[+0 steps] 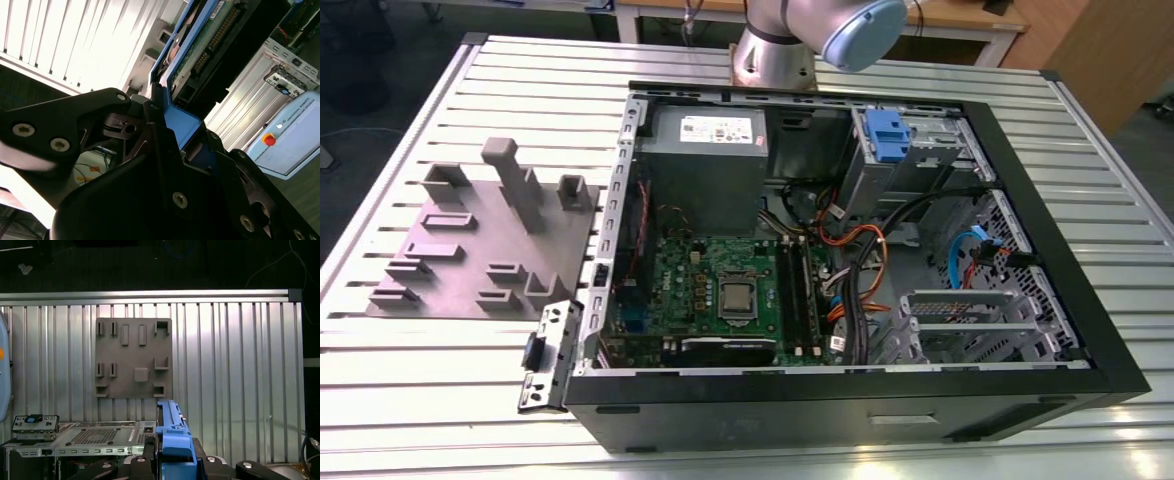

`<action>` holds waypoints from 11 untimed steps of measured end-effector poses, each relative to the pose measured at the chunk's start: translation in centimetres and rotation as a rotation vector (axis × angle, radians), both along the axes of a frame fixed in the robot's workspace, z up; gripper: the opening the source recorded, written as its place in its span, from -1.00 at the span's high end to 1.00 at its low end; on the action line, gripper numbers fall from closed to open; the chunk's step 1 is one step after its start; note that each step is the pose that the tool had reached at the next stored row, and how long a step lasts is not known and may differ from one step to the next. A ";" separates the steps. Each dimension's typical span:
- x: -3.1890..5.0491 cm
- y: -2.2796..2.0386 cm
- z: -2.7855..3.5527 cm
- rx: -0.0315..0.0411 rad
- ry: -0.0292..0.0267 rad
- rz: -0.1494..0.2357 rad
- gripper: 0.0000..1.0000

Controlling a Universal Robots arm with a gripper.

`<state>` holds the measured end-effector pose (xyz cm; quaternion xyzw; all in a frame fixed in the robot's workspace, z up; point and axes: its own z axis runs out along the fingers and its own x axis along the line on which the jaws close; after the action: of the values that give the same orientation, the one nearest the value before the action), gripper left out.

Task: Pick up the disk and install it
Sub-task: 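Pick up the disk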

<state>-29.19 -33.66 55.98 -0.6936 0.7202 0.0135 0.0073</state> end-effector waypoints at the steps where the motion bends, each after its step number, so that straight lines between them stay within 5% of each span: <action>1: 0.21 -0.04 -0.01 0.0000 0.0001 0.000 0.27; 11: 1.12 -1.03 -0.29 0.0001 -0.0001 -0.001 0.27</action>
<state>-28.07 -34.69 55.69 -0.6933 0.7205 0.0135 0.0074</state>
